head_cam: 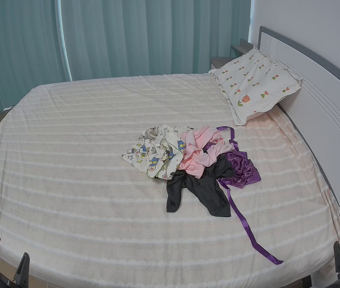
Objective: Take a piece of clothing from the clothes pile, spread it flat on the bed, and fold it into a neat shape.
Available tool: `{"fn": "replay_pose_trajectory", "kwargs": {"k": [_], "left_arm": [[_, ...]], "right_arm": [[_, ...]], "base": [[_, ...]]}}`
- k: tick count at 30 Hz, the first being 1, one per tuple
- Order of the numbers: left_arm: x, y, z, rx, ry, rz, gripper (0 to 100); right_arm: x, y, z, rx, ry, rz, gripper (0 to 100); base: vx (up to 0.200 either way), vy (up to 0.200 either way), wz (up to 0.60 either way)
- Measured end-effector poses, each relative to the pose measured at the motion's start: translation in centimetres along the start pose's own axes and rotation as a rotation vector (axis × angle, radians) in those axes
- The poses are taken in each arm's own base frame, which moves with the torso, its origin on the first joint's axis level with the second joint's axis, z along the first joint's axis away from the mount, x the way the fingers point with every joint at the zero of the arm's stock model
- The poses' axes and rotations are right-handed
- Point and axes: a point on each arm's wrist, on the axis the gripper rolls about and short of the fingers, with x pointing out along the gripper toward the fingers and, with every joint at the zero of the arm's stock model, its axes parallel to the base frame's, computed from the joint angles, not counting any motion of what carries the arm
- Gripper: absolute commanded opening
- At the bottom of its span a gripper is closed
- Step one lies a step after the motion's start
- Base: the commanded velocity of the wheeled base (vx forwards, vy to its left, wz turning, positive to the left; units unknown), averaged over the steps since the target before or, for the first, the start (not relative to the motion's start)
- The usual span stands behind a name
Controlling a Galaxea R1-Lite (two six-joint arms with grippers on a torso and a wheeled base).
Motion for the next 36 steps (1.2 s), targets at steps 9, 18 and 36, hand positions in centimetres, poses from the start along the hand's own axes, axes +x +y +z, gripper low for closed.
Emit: {"fn": "replay_pose_trajectory", "kwargs": {"k": [9, 18, 36], "left_arm": [[0.0, 0.0, 0.0, 0.0, 0.0, 0.0, 100], [0.0, 0.0, 0.0, -0.001, 0.0, 0.0, 100], [0.0, 0.0, 0.0, 0.001, 0.0, 0.0, 100]], "right_arm": [[-0.1, 0.0, 0.7, 0.015, -0.013, 0.021, 100], [1.7, 0.3, 4.5, 0.085, 0.13, 0.205, 100], [15.3, 1.4, 5.5, 0.316, 0.5, 0.322, 100]], "base": [[0.0, 0.0, 0.0], [0.0, 0.0, 0.0], [0.0, 0.0, 0.0]]}}
